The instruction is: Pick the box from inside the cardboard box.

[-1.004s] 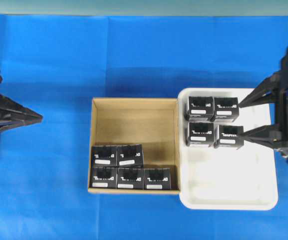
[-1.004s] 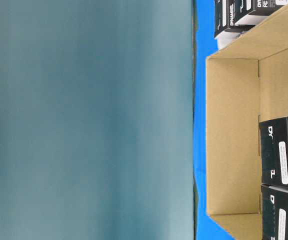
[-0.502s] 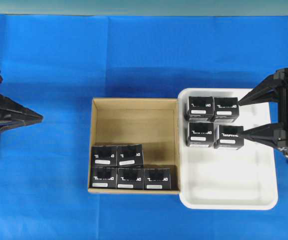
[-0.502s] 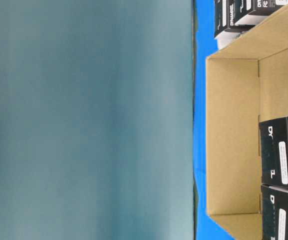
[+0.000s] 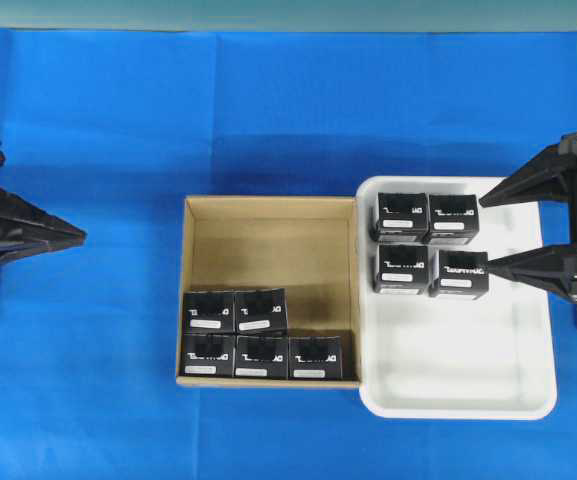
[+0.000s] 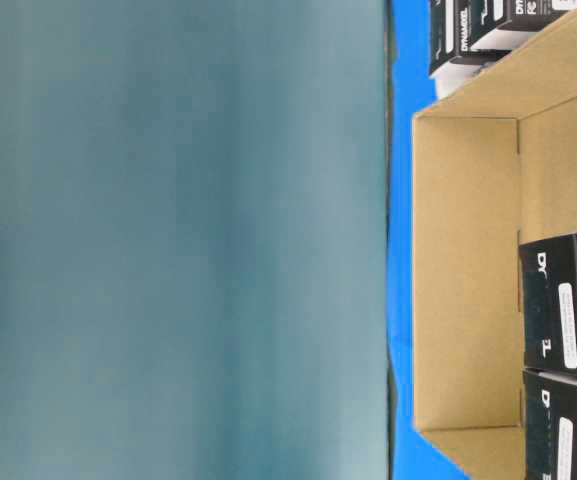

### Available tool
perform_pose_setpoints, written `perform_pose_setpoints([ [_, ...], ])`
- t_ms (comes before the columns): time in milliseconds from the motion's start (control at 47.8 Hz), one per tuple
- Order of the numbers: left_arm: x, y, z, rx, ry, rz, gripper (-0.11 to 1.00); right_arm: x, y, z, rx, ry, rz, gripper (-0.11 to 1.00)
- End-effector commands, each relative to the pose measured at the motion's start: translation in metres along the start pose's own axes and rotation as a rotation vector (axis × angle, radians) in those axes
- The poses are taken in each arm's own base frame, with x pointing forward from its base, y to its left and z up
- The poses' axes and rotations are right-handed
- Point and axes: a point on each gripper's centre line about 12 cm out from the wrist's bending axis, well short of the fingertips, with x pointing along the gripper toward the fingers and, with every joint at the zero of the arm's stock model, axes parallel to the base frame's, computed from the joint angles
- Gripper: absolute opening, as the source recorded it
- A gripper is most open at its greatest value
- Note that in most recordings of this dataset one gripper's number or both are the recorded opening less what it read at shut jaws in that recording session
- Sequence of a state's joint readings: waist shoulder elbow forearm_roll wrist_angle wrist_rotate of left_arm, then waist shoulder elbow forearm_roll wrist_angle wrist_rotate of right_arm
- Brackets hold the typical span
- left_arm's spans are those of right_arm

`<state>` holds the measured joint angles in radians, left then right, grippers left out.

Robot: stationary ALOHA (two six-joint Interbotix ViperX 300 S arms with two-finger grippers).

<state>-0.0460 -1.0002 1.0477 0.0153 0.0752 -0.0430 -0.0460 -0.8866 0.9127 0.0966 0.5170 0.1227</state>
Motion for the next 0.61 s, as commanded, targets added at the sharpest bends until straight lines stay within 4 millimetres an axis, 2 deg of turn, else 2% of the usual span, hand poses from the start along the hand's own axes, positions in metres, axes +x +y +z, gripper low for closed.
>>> perform_pose_setpoints([
  [0, 0.001, -0.001, 0.011, 0.005, -0.024, -0.002, -0.04, -0.003, 0.002, 0.004, 0.001, -0.029, 0.01, 0.97],
  [586, 0.0, 0.0, 0.012, 0.003, -0.031, -0.001, -0.04, -0.011, 0.012, 0.002, -0.023, -0.094, 0.068, 0.97],
])
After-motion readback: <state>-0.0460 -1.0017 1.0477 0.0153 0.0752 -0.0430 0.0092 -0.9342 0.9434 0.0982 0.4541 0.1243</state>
